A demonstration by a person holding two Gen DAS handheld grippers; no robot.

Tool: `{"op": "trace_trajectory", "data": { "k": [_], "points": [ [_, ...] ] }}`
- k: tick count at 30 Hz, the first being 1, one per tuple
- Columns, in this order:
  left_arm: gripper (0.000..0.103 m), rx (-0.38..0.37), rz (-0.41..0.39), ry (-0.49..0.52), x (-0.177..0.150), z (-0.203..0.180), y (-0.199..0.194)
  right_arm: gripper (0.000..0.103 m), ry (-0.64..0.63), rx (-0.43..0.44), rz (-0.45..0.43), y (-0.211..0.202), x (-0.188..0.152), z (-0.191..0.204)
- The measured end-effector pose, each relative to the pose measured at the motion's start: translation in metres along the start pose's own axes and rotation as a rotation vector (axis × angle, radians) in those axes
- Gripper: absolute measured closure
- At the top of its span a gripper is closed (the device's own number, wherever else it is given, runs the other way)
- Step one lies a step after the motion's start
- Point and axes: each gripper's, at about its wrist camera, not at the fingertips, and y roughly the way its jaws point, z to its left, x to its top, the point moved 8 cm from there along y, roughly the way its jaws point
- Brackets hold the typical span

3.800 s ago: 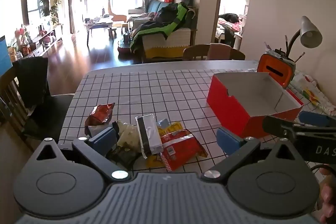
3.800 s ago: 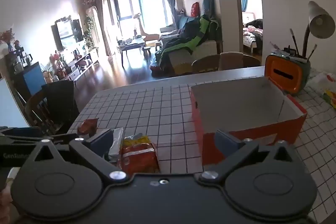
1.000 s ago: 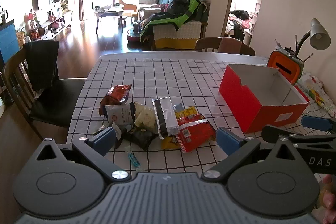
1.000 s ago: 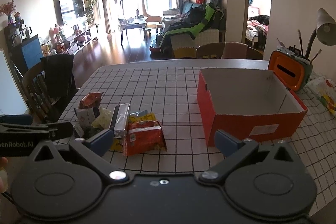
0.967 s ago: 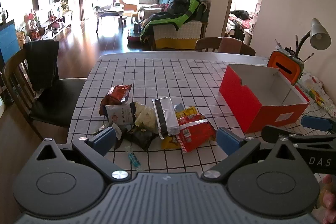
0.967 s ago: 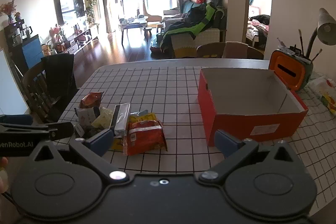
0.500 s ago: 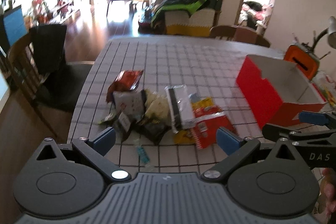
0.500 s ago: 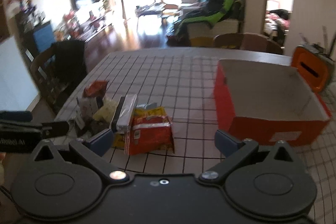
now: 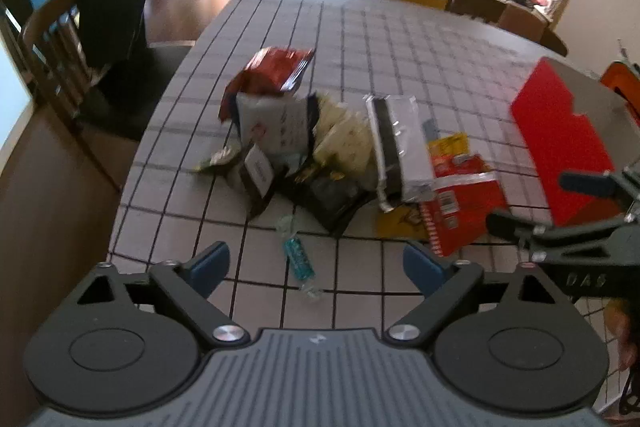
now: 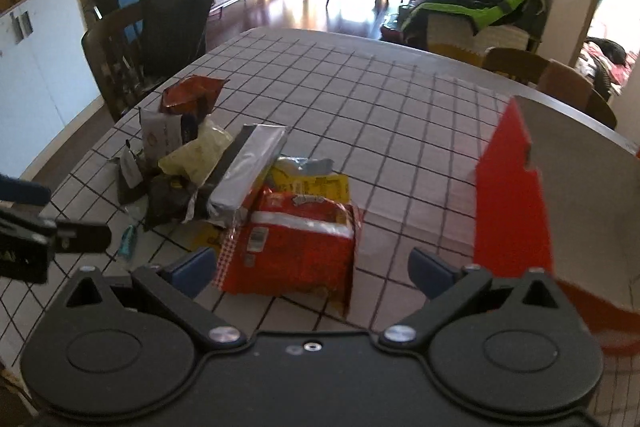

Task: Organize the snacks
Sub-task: 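Grasp the white-and-black bar wrapper with the right gripper while the left grasps the teal candy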

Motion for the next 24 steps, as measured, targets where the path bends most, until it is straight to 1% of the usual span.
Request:
{"op": "trace_trajectory", "data": {
  "k": [1, 6, 8, 10, 12, 15, 19, 21, 23, 24],
  "points": [
    [0.016, 0.004, 0.013, -0.011, -0.001, 0.002, 0.005, 0.001, -0.012, 0.008, -0.005, 0.004, 0.005, 0.002],
    [0.025, 0.024, 0.028, -0.048, 0.002, 0.008, 0.022, 0.001, -0.053, 0.049, -0.03, 0.026, 0.037, 0.017],
    [0.035, 0.022, 0.057, -0.077, 0.002, 0.011, 0.029, 0.002, -0.056, 0.056, -0.028, 0.036, 0.047, 0.023],
    [0.036, 0.017, 0.078, -0.1, 0.001, 0.013, 0.035, 0.005, -0.051, 0.069, -0.017, 0.047, 0.056, 0.03],
    [0.037, 0.027, 0.086, -0.111, 0.0, 0.014, 0.039, 0.012, -0.043, 0.056, -0.008, 0.058, 0.06, 0.033],
    [0.041, 0.036, 0.092, -0.122, 0.0, 0.016, 0.043, 0.02, -0.019, 0.047, 0.026, 0.076, 0.064, 0.036],
    [0.049, 0.043, 0.103, -0.108, -0.002, 0.014, 0.049, 0.026, 0.054, 0.038, 0.071, 0.09, 0.064, 0.031],
    [0.053, 0.039, 0.108, -0.101, -0.003, 0.012, 0.053, 0.03, 0.059, 0.047, 0.078, 0.092, 0.064, 0.033],
    [0.059, 0.046, 0.112, -0.089, -0.003, 0.009, 0.056, 0.032, 0.045, 0.059, 0.077, 0.093, 0.064, 0.039],
    [0.06, 0.052, 0.116, -0.084, -0.004, 0.008, 0.058, 0.034, 0.04, 0.062, 0.079, 0.094, 0.064, 0.041]
  ]
}}
